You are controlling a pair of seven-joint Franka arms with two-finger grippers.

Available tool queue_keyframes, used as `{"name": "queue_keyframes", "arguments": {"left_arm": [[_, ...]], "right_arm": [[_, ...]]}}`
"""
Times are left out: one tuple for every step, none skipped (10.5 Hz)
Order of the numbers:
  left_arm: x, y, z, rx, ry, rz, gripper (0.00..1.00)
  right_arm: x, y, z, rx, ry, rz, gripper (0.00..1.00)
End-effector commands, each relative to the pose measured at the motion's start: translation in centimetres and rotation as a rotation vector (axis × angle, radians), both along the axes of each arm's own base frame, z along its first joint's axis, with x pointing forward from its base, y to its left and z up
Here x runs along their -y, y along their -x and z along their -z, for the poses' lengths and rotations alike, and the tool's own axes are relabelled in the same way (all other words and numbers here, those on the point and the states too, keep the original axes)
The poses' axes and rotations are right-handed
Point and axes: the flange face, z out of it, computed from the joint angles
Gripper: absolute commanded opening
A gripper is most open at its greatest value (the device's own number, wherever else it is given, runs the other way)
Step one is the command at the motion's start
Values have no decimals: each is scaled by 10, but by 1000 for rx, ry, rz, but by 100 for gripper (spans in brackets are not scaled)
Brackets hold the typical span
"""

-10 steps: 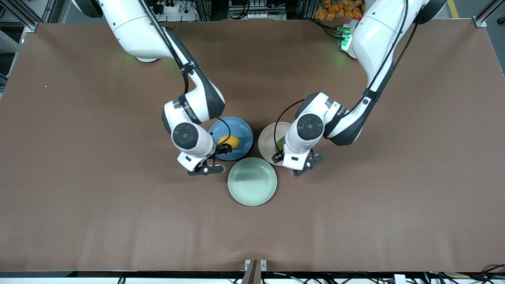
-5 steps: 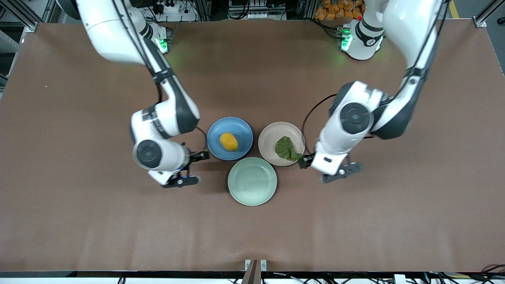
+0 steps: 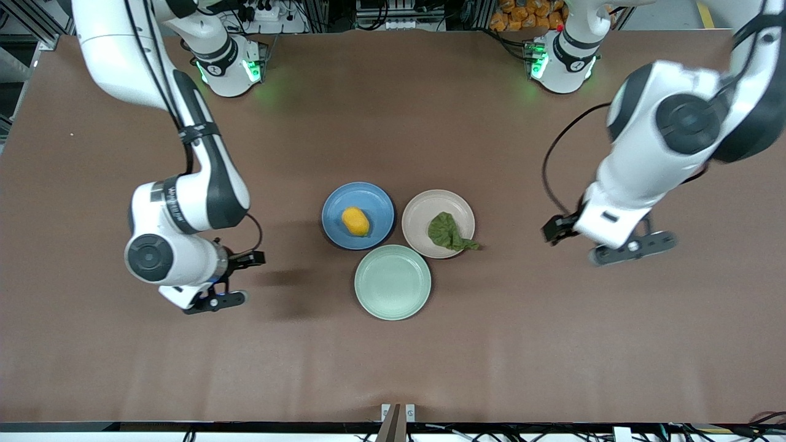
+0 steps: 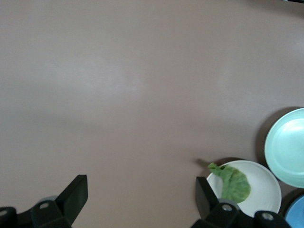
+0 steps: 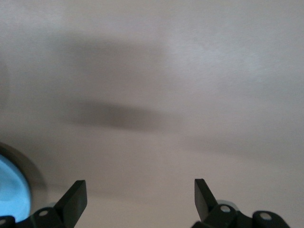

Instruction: Place lemon and lettuce in plates

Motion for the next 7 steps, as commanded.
{"name": "queue_keyframes", "arguments": {"left_arm": [[-9,30,-39,-9,-37,33,100],[-11,40,-53,-18,-31,27,100],[-23,49,-70,-31,-6,31,100],[-37,56,-84,-24,-6,88,100],[-54,57,-90,-33,-10,115,100],[-63,62,-98,-41,30,108,100],[-78,66,-105,-51,49,102,100]], "right_arm": [[51,-6,-29,22,-16,-15,100],[73,-7,-44,41,-28,-10,100],[83,-2,-61,37,-19,-8,100],[95,5,-75,10,-16,6,100],[102,14,-96,7,-16,19,100],[110,29,-107,4,-18,32,100],[118,44,-116,6,-25,44,100]]}}
